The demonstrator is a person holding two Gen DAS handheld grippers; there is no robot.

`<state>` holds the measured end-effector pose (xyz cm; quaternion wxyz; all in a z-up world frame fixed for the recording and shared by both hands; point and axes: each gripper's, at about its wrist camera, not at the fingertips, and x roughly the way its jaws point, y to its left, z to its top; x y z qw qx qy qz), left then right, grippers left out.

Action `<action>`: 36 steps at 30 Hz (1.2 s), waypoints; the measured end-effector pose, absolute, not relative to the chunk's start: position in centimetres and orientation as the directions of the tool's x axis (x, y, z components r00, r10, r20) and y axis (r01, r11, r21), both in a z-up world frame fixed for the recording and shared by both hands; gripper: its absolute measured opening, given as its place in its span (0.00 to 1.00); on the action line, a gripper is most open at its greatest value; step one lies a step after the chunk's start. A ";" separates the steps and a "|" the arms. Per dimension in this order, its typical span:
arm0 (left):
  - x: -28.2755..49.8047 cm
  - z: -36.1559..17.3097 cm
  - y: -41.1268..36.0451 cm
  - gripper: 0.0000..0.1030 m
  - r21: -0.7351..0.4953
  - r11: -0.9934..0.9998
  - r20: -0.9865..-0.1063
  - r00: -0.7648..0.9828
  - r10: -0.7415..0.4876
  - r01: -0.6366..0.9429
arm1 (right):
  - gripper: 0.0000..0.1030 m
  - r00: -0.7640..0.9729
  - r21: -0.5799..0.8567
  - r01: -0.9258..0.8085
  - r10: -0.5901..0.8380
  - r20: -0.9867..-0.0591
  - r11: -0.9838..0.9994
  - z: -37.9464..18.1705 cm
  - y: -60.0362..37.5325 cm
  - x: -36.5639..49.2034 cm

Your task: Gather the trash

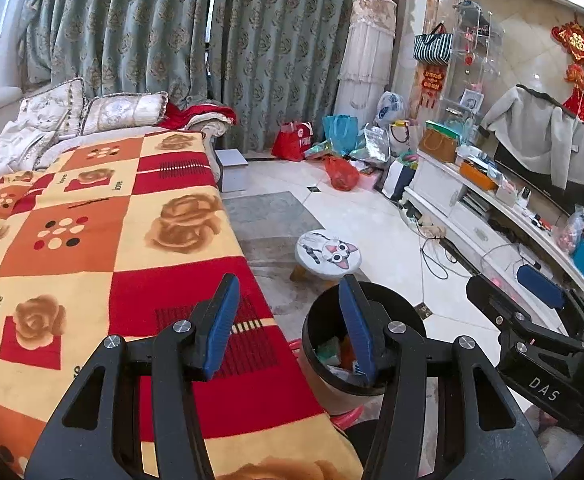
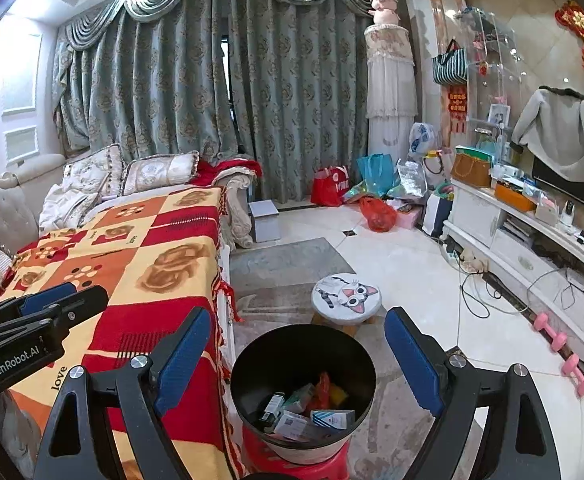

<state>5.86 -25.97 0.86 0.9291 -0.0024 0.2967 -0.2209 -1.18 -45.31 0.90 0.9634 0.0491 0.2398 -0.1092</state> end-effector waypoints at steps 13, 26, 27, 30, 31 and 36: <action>5.7 0.9 -26.4 0.49 -0.126 0.900 -0.551 0.725 -0.413 0.417 | 0.86 0.860 0.051 0.228 -0.177 -0.478 0.972 0.8 -45.2 -1.0; 5.8 0.9 -26.7 0.49 -0.124 0.899 -0.549 0.726 -0.414 0.419 | 0.86 0.857 0.056 0.229 -0.174 -0.485 0.972 0.6 -45.4 -0.8; 5.8 0.9 -26.8 0.49 -0.124 0.899 -0.550 0.725 -0.414 0.420 | 0.86 0.857 0.057 0.228 -0.173 -0.485 0.972 0.5 -45.3 -0.8; 5.8 0.9 -26.8 0.49 -0.123 0.899 -0.551 0.725 -0.414 0.421 | 0.86 0.858 0.057 0.228 -0.173 -0.484 0.972 0.6 -45.4 -0.8; 5.8 0.9 -26.8 0.49 -0.123 0.898 -0.551 0.724 -0.415 0.422 | 0.86 0.857 0.056 0.228 -0.173 -0.485 0.972 0.6 -45.4 -0.8; 5.8 0.9 -26.9 0.49 -0.122 0.896 -0.553 0.720 -0.419 0.427 | 0.87 0.857 0.061 0.230 -0.172 -0.486 0.971 0.6 -45.3 -0.8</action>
